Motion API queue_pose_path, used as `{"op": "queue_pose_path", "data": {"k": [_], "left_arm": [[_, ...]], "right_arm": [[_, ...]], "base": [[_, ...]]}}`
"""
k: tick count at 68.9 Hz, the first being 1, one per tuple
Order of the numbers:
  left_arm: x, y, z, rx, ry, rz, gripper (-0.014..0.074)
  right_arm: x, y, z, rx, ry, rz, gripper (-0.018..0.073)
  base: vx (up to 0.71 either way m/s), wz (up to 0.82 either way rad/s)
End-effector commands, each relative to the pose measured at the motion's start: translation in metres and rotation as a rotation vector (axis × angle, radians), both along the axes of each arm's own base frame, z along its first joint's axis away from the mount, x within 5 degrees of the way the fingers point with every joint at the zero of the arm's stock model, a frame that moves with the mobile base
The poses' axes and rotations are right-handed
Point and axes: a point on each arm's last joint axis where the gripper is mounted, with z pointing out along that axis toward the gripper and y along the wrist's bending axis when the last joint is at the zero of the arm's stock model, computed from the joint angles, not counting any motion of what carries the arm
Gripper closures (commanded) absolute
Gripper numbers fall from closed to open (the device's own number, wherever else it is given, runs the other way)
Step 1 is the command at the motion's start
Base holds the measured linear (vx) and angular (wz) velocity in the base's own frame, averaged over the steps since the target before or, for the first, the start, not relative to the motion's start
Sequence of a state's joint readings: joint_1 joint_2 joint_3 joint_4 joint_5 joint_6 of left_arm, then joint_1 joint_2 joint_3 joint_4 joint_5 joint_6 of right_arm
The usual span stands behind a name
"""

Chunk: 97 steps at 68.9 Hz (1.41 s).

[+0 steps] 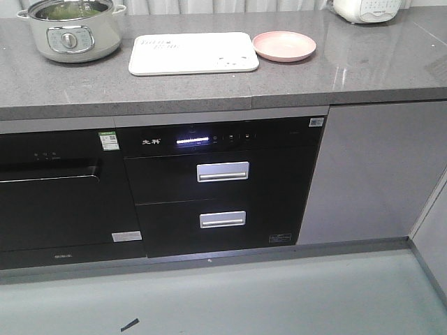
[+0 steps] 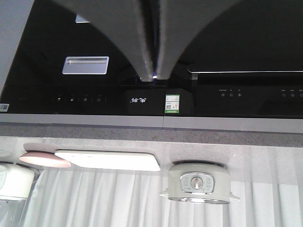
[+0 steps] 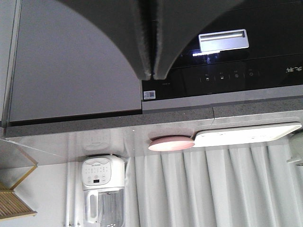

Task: Transfer vegetables to tray and serve
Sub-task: 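Continue driving forward until the pot, tray and plate are in reach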

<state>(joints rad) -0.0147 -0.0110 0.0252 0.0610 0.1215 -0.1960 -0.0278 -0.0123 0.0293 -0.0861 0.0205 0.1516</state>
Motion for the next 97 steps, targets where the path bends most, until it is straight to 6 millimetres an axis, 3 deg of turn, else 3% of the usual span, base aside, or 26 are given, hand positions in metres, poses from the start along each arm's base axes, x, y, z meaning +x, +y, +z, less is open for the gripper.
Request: {"op": "queue_pose_path", "data": {"k": [1,97], "left_arm": [[0.0,-0.0006,-0.001,-0.014,-0.063,-0.007,0.0602],[0.0,-0.0006,-0.001,-0.014,-0.063,-0.007,0.0602]], "right_arm": [[-0.0004,0.0003,0.0021,-0.022,-0.065,-0.001,0.0562],[-0.0004,0.0003,0.0021,-0.022,-0.065,-0.001,0.0562]], "base": [[0.05,0.0],[0.08,0.03]]}}
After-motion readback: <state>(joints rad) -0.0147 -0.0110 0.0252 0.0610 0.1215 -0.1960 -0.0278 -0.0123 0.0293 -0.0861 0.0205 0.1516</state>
